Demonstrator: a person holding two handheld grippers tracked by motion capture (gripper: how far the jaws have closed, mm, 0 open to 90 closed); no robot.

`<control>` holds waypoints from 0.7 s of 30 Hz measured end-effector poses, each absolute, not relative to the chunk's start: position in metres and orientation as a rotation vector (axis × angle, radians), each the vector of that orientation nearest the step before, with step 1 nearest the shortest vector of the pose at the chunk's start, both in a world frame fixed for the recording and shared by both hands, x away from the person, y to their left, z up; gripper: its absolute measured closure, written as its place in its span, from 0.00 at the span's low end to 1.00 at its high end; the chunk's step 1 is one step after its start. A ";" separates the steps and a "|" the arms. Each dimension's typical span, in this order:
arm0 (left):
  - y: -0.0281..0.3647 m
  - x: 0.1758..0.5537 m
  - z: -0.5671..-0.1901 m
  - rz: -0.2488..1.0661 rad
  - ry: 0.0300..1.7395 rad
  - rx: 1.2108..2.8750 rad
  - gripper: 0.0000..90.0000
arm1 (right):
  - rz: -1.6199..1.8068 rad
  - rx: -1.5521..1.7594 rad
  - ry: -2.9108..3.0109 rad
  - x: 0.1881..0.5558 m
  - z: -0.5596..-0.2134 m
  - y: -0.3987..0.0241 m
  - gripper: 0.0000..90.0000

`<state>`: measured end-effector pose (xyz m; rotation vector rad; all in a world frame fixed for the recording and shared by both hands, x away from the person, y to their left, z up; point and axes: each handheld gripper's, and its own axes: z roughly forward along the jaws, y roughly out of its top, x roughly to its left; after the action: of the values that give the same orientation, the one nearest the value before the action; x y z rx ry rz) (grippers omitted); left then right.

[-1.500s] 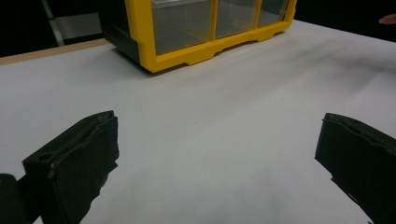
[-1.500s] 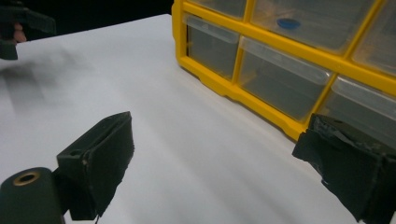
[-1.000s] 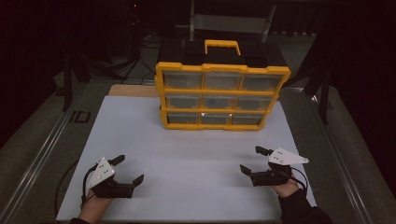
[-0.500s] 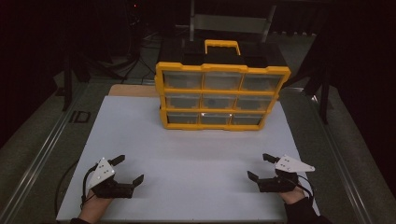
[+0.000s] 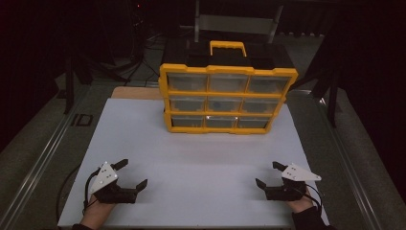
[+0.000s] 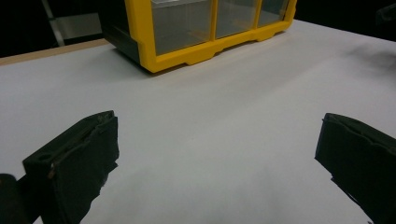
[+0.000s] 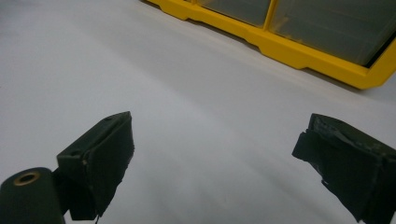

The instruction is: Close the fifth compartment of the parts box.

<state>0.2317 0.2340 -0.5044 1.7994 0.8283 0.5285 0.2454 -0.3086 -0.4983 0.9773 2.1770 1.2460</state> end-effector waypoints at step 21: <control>0.234 0.233 -0.505 0.523 0.828 1.802 0.00 | 1.144 1.018 2.117 0.254 -0.511 -0.303 0.09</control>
<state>0.2329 0.2338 -0.5052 1.8016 0.8282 0.5227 0.2545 -0.3031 -0.5111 1.0181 2.1172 1.1436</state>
